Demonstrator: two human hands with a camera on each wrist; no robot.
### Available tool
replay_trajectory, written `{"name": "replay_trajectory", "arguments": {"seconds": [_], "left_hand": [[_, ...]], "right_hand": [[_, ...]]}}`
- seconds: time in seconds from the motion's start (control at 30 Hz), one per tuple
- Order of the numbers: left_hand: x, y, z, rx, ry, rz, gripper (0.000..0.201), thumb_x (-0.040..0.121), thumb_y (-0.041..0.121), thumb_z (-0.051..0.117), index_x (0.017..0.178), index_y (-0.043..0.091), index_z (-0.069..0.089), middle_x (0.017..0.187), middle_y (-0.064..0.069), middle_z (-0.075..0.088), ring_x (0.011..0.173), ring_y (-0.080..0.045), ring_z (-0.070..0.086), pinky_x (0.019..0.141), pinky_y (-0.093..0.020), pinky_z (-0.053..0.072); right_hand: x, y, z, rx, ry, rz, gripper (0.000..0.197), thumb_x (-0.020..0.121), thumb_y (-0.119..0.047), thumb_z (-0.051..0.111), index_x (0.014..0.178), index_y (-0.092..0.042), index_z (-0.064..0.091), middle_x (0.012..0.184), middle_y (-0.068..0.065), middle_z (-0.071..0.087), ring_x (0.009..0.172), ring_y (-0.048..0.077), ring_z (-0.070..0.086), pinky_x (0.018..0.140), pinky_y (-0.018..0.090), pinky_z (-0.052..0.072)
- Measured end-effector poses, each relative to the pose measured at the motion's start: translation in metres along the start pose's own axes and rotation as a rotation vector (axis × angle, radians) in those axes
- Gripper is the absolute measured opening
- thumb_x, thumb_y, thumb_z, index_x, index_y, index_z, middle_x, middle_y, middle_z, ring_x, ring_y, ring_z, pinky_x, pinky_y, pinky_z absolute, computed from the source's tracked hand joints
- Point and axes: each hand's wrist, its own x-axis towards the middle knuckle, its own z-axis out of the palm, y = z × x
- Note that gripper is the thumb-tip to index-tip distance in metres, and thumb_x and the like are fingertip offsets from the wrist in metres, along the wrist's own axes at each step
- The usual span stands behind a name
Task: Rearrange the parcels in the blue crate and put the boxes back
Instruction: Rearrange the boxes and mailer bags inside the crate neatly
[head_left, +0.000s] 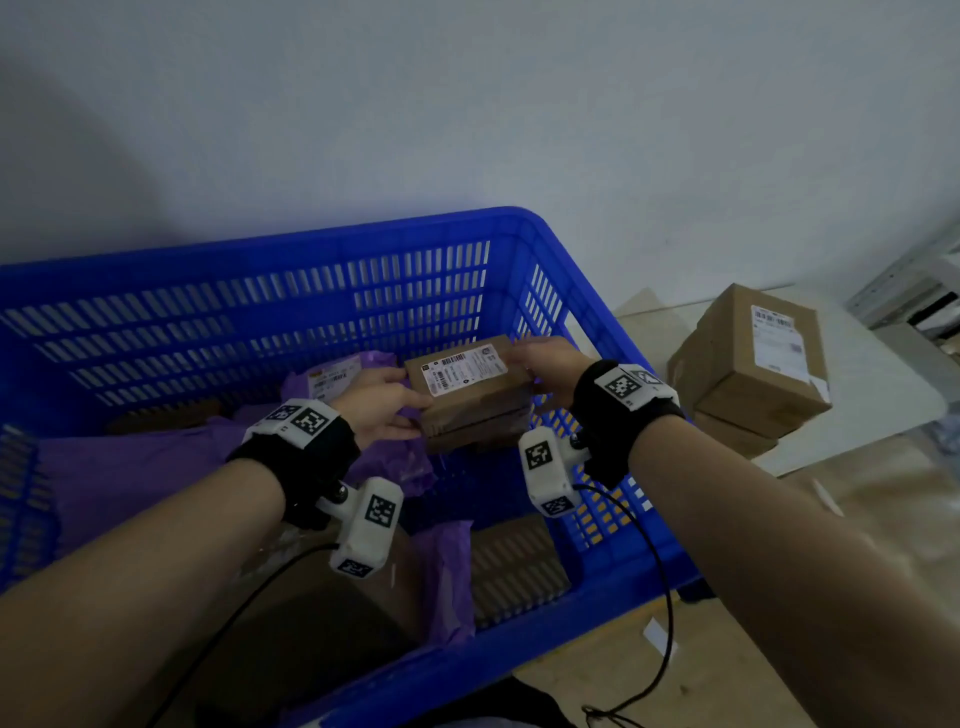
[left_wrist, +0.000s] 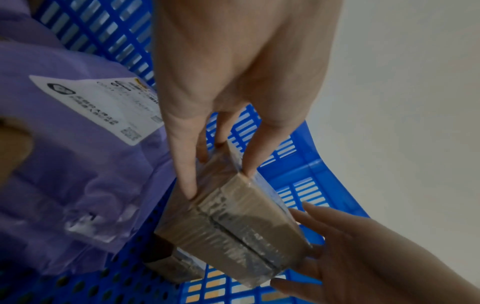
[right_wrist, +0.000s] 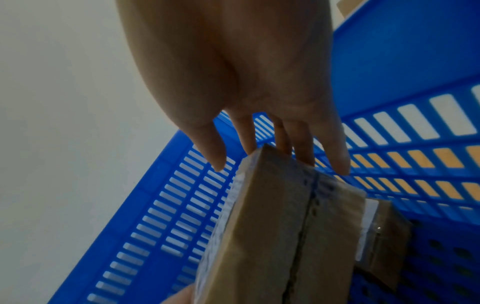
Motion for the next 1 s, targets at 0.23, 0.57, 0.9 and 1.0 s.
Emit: {"name": "replay_trajectory", "arguments": {"seconds": [0.23,0.57,0.9,1.0], "left_hand": [[0.006,-0.02,0.021,0.191,-0.134,-0.113,0.031,0.089,0.005,0.06,0.119,-0.004,0.057,0.11,-0.024,0.061,0.076,-0.026,0.061,0.062,-0.032,0.057],[0.032,-0.031,0.039,0.279,-0.231,-0.318,0.041,0.099,0.006,0.034,0.137,-0.01,0.04,0.14,-0.027,0.042,0.13,-0.041,0.043,0.097,-0.042,0.041],[0.054,-0.041,0.057,0.32,-0.213,-0.459,0.049,0.099,0.006,0.032,0.147,0.001,0.024,0.154,-0.024,0.021,0.139,-0.04,0.028,0.094,-0.053,0.041],[0.061,-0.043,0.062,0.343,-0.189,-0.445,0.049,0.096,0.001,0.033,0.145,0.001,0.027,0.149,-0.028,0.025,0.135,-0.042,0.031,0.097,-0.056,0.041]], "right_hand": [[0.007,0.018,0.004,-0.68,-0.12,0.002,0.047,0.092,-0.028,0.059,0.126,0.003,0.05,0.108,0.015,0.051,0.087,0.029,0.054,0.066,0.034,0.047],[0.049,0.048,0.013,-1.035,-0.201,0.063,0.045,0.082,-0.045,0.067,0.105,-0.007,0.057,0.089,0.005,0.054,0.085,0.026,0.055,0.073,0.034,0.047],[0.126,0.109,0.037,-1.145,-0.26,0.177,0.044,0.067,-0.044,0.078,0.088,-0.012,0.056,0.088,0.009,0.068,0.074,0.028,0.068,0.066,0.047,0.06],[0.115,0.113,0.038,-1.157,-0.223,0.111,0.063,0.073,-0.036,0.075,0.125,-0.009,0.052,0.108,0.011,0.064,0.082,0.03,0.066,0.07,0.045,0.059]]}}
